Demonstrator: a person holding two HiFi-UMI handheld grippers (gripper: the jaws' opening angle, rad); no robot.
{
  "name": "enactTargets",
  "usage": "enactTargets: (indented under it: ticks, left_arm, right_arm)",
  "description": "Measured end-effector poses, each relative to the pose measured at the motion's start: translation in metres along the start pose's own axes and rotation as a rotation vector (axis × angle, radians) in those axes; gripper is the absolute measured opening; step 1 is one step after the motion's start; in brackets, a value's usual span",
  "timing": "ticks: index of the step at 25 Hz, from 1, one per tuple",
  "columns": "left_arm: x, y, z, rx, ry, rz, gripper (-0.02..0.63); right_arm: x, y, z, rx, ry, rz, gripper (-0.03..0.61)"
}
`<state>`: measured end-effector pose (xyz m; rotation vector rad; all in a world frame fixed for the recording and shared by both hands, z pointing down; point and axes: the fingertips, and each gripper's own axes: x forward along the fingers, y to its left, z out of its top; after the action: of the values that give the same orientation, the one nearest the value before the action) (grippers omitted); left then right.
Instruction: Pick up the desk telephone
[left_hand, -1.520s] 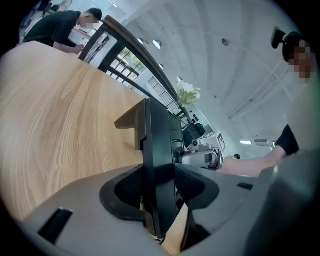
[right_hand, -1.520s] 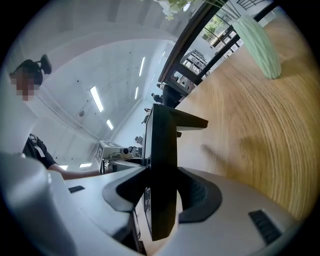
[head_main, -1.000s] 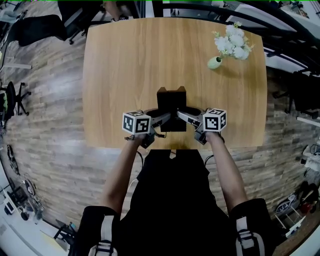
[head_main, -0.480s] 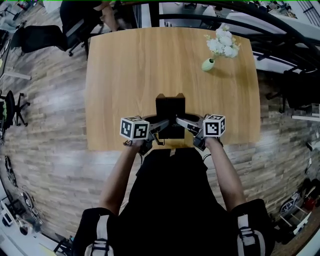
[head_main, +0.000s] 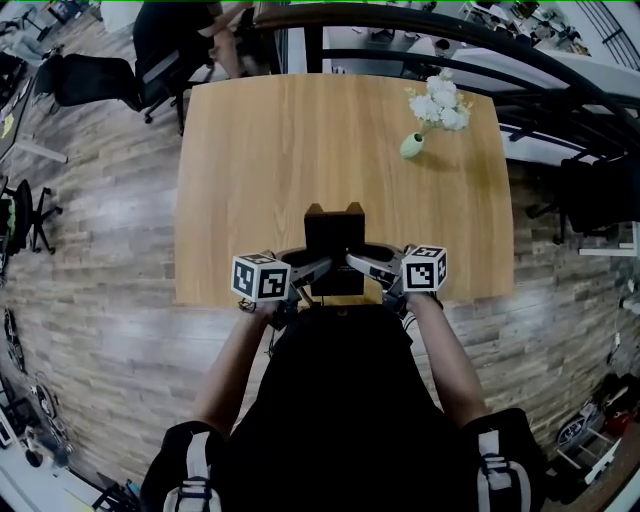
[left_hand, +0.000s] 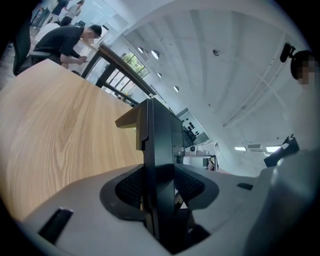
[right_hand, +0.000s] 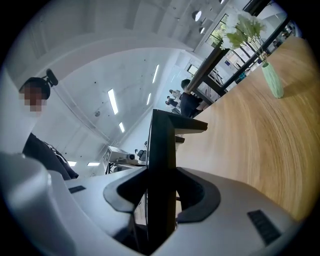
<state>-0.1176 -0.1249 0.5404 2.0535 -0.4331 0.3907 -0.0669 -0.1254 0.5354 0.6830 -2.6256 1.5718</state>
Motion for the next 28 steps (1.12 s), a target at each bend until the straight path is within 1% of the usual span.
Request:
enactTargets:
  ticks: [6,11,14,22,28]
  left_arm:
    - [0.006,-0.023,-0.011,-0.006,-0.04,0.046,0.199]
    - [0.027,-0.053,-0.024,-0.023,-0.07,0.066,0.199]
    - [0.038,-0.07,-0.033,-0.026,-0.086,0.077,0.199]
    - [0.061,-0.106,-0.052,-0.023,-0.144,0.108,0.199]
    - [0.061,-0.12,-0.06,-0.04,-0.185,0.111,0.199]
  right_arm:
    - [-0.021,0.01,-0.007,-0.047,0.034,0.044,0.19]
    - [-0.057,0.013,-0.013,-0.091,0.09,0.076,0.19]
    - [-0.078,0.015,-0.019,-0.089,0.107,0.085,0.19]
    - [-0.123,0.019,-0.034,-0.08,0.068,0.126,0.19]
    - [-0.133,0.029,-0.039,-0.097,0.067,0.161,0.187]
